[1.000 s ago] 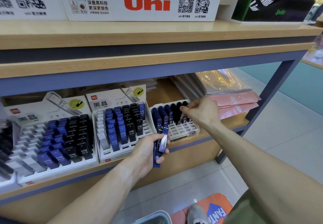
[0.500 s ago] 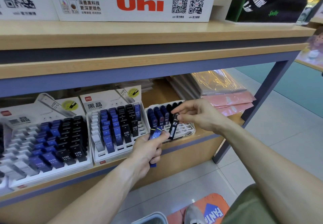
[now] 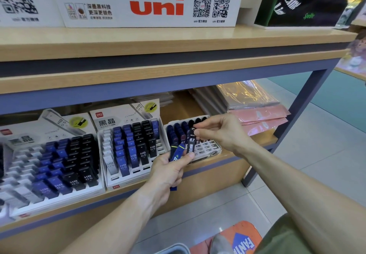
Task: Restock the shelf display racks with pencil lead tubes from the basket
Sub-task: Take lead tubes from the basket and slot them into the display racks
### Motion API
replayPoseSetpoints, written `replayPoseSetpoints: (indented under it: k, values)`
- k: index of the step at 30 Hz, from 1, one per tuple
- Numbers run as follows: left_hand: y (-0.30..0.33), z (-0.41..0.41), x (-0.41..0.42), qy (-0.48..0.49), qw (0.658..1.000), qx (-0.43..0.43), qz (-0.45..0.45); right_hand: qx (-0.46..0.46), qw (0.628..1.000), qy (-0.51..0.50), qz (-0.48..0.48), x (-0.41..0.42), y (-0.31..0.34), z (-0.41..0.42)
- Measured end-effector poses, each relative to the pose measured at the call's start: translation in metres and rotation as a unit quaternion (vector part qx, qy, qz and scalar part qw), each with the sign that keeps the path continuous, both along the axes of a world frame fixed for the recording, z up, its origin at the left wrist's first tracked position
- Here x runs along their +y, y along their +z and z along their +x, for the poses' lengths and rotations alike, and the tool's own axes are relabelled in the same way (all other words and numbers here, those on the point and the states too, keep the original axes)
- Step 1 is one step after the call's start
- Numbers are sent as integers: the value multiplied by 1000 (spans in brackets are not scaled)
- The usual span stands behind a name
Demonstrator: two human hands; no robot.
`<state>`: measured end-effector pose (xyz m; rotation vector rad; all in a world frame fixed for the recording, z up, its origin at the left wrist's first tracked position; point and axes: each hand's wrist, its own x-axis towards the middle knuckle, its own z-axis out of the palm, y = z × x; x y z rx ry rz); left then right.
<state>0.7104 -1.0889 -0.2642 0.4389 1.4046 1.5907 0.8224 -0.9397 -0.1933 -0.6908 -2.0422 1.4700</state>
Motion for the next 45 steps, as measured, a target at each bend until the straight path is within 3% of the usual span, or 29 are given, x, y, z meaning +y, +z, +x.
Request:
replayPoseSetpoints:
  k: [5,17,23,45]
  values:
    - [5,0,1,9,1000,-1,10,-25,999,38,25,0,2,1]
    - [9,7,8,77,995,64,-25,-53,987,-150,-25,-10,-3,-12]
    - [7,5,9,66,994,52,-65,-110,949,-276,101,9,-18,-10]
    - [-7,-2,6,33,991,32,-125,-188,926,-260,199,6,-34,-23]
